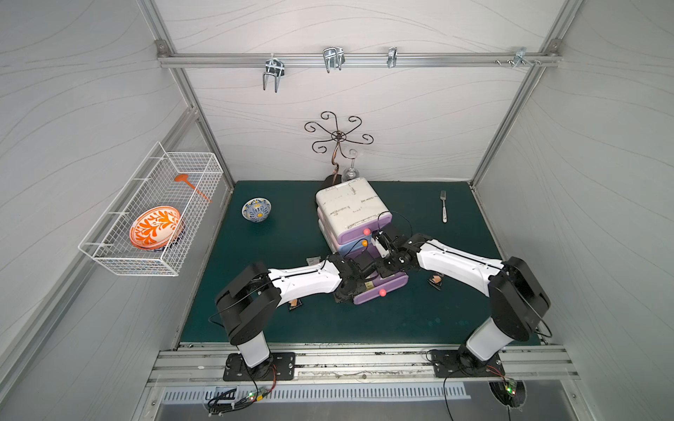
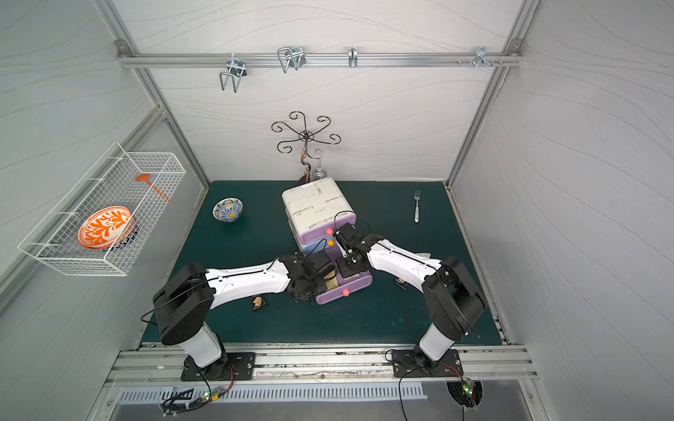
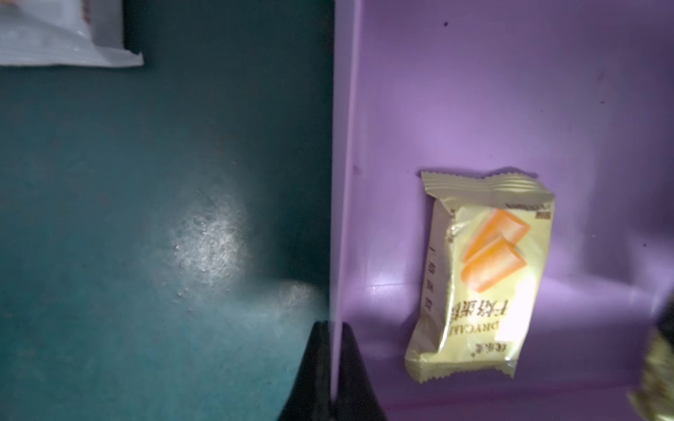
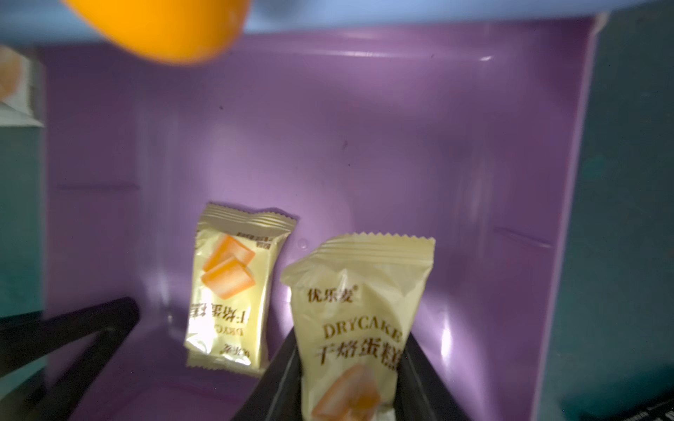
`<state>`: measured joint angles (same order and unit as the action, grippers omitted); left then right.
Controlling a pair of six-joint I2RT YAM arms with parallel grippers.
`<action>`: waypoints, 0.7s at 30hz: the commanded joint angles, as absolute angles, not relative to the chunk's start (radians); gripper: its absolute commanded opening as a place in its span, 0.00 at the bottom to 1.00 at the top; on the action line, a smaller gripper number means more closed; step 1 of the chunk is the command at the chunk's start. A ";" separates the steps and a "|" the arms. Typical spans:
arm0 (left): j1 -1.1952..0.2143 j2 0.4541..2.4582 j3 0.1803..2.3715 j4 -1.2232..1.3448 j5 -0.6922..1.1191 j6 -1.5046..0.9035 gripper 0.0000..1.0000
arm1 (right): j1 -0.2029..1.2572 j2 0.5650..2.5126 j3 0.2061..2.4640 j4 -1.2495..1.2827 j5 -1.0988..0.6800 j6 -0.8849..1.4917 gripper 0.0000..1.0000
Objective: Take the cookies out of the drawer
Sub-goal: Pick up the cookie from the drawer, then place the cookie at the center of the board.
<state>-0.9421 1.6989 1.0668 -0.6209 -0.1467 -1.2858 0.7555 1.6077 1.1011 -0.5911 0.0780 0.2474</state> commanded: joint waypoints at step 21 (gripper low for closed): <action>-0.909 1.733 1.173 -0.544 -0.190 -1.251 0.00 | 0.318 1.505 1.266 -0.849 0.063 0.192 0.46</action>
